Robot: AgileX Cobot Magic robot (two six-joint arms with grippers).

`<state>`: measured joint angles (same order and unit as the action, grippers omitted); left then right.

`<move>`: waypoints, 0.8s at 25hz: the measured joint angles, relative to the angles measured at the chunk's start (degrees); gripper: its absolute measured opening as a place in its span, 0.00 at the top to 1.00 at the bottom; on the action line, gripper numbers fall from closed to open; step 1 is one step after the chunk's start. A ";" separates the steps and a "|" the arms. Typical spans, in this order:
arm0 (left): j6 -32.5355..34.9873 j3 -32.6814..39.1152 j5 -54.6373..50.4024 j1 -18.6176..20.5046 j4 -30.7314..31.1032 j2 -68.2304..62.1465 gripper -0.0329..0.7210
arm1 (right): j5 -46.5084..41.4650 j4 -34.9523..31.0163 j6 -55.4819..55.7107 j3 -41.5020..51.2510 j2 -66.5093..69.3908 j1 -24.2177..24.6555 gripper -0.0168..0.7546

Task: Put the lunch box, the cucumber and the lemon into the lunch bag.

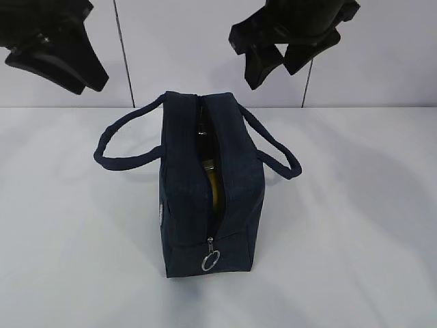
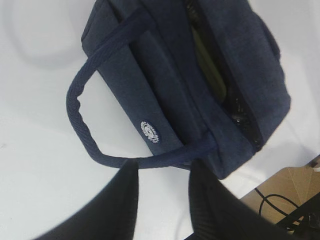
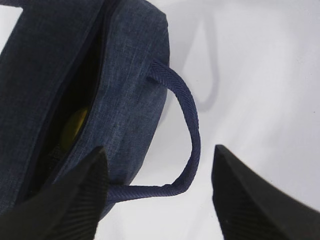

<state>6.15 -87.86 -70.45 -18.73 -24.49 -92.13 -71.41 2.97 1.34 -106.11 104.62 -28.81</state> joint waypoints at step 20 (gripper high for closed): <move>-7.70 10.86 -0.44 -7.48 6.86 13.82 0.65 | -0.21 -0.09 -0.08 8.42 -11.27 0.00 0.37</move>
<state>-1.55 -77.00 -70.89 -26.21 -17.64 -78.30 -71.62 2.88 1.26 -97.69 93.35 -28.81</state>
